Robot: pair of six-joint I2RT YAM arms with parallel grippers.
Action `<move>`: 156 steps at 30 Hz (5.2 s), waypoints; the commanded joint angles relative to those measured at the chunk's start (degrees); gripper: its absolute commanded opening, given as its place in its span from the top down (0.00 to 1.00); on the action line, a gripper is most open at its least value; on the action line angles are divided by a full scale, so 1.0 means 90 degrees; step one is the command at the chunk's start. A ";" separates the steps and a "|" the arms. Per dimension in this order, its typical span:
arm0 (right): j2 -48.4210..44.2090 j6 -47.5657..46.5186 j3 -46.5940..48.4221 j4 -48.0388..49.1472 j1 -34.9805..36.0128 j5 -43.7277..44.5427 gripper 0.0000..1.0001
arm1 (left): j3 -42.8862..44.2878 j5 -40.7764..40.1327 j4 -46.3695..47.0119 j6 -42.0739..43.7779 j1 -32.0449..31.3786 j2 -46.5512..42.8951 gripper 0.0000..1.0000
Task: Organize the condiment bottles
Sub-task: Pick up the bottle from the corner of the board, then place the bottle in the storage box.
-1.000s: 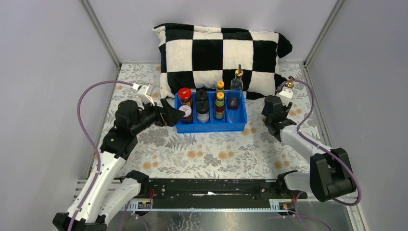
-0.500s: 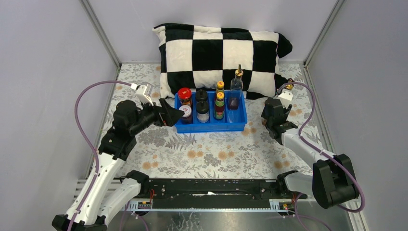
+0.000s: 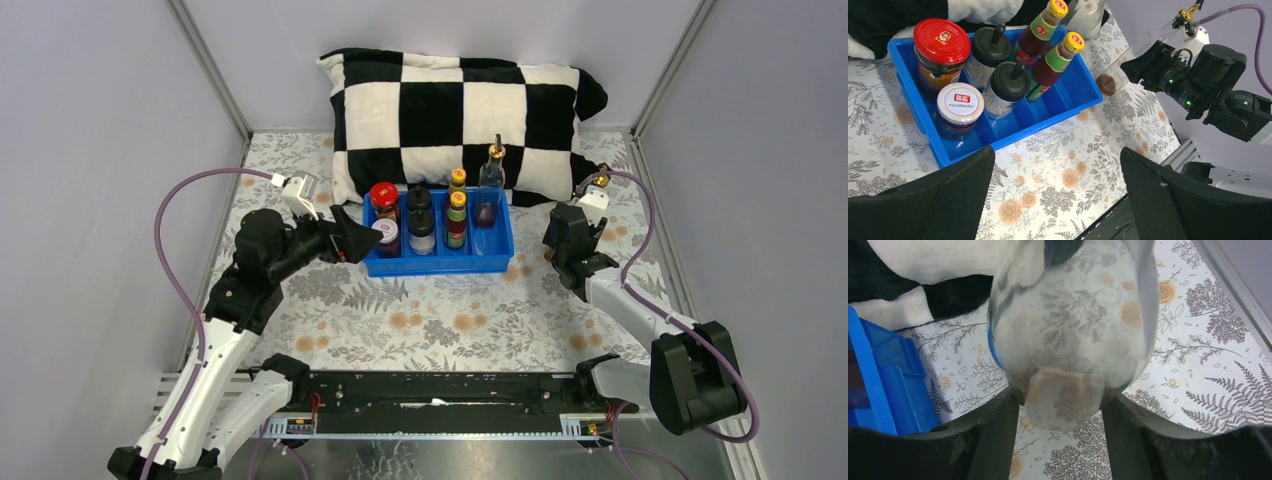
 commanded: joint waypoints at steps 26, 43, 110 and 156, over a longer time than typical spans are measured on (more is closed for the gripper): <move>-0.0266 0.0131 -0.0026 0.0402 0.0153 0.0080 0.67 | 0.0063 -0.0062 -0.0077 -0.0081 0.0027 -0.0100 0.01; -0.0330 0.0113 -0.0109 0.0404 0.0419 0.0028 0.68 | -0.0082 -0.0033 0.0044 -0.0132 0.0027 -0.0127 0.01; -0.1070 -0.0979 0.0583 -0.0061 0.1745 0.1274 0.70 | -0.0488 0.0011 0.0311 -0.0195 0.0027 -0.0254 0.01; -0.0631 -0.2358 0.0822 0.2610 0.2640 -0.0710 0.69 | -0.0506 -0.0067 0.0284 -0.0266 0.0027 -0.0205 0.01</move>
